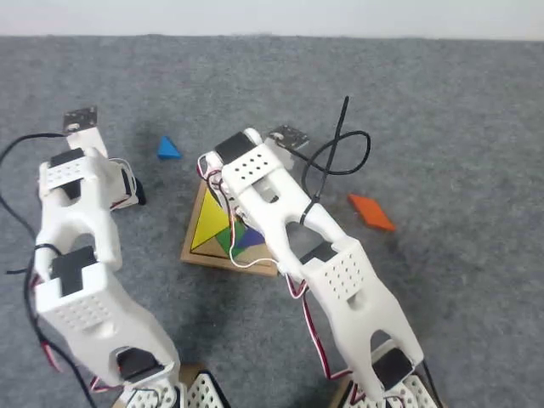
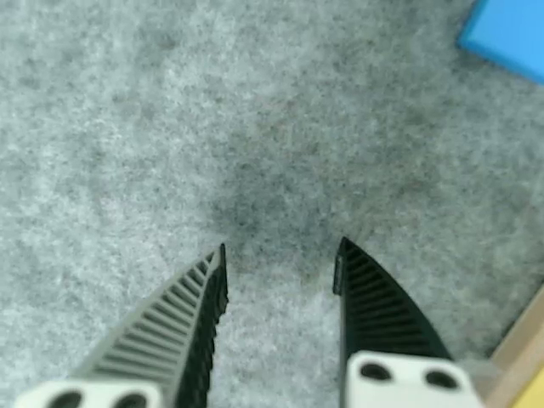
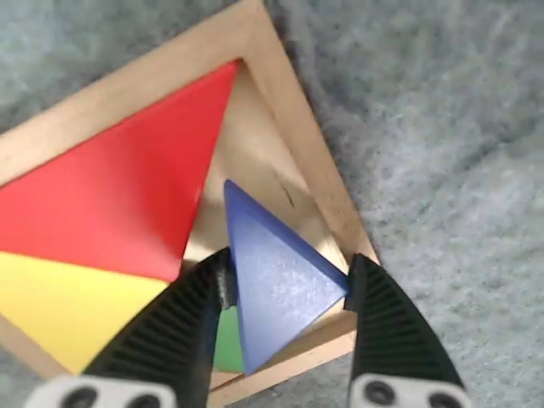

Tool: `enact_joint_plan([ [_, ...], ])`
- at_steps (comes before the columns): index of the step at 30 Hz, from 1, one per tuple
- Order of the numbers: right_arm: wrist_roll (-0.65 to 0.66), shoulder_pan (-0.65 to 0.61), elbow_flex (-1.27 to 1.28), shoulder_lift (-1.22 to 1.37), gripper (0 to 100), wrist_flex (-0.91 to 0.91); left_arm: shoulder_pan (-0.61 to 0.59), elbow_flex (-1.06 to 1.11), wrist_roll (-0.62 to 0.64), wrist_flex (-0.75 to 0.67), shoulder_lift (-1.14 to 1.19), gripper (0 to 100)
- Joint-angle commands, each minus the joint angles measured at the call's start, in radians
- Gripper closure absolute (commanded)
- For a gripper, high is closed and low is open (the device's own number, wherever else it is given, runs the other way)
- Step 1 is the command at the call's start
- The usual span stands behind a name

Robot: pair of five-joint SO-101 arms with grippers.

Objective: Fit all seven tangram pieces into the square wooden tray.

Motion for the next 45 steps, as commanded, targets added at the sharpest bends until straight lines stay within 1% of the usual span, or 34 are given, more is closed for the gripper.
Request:
enact_joint_plan([
  [1, -0.018, -0.036, 0.012, -0.085, 86.1, 0.044, -0.003, -0.002, -0.014, -0.012, -0.072, 80],
  [7, -0.017, -0.047, 0.018, -0.082, 85.9, 0.044, -0.003, -0.001, -0.014, -0.012, -0.072, 80],
  [9, -0.017, -0.047, 0.018, -0.082, 83.9, 0.044, -0.003, -0.001, -0.014, -0.012, -0.072, 80],
  [15, -0.017, -0.084, 0.018, -0.082, 60.2, 0.044, -0.002, -0.001, -0.014, -0.012, -0.072, 80],
  [17, -0.015, -0.099, 0.018, -0.085, 54.8, 0.042, -0.002, -0.001, -0.014, -0.012, -0.072, 80],
  [19, -0.012, -0.107, 0.018, -0.091, 52.7, 0.042, -0.002, -0.001, -0.014, -0.012, -0.072, 80],
  [23, -0.002, -0.077, 0.012, -0.108, 52.6, 0.042, -0.002, -0.001, -0.014, -0.012, -0.072, 80],
  [29, 0.100, -0.016, 0.018, -0.246, 52.6, 0.045, -0.002, -0.001, -0.014, -0.012, -0.072, 80],
  [35, 0.269, 0.071, 0.023, -0.414, 52.7, 0.045, -0.002, -0.001, -0.014, -0.012, -0.072, 80],
  [37, 0.328, 0.082, 0.063, -0.444, 52.7, 0.045, -0.002, -0.001, -0.014, -0.012, -0.072, 80],
  [40, 0.410, 0.065, 0.146, -0.484, 53.2, 0.042, -0.002, -0.001, -0.015, -0.012, -0.072, 80],
  [42, 0.448, 0.042, 0.190, -0.506, 59.0, 0.042, 0.000, -0.001, -0.017, -0.012, -0.072, 80],
  [44, 0.497, 0.022, 0.221, -0.521, 71.2, 0.039, 0.000, -0.001, -0.025, -0.012, -0.072, 80],
  [45, 0.525, 0.016, 0.230, -0.524, 79.8, 0.039, 0.000, -0.001, -0.032, -0.012, -0.072, 80],
])
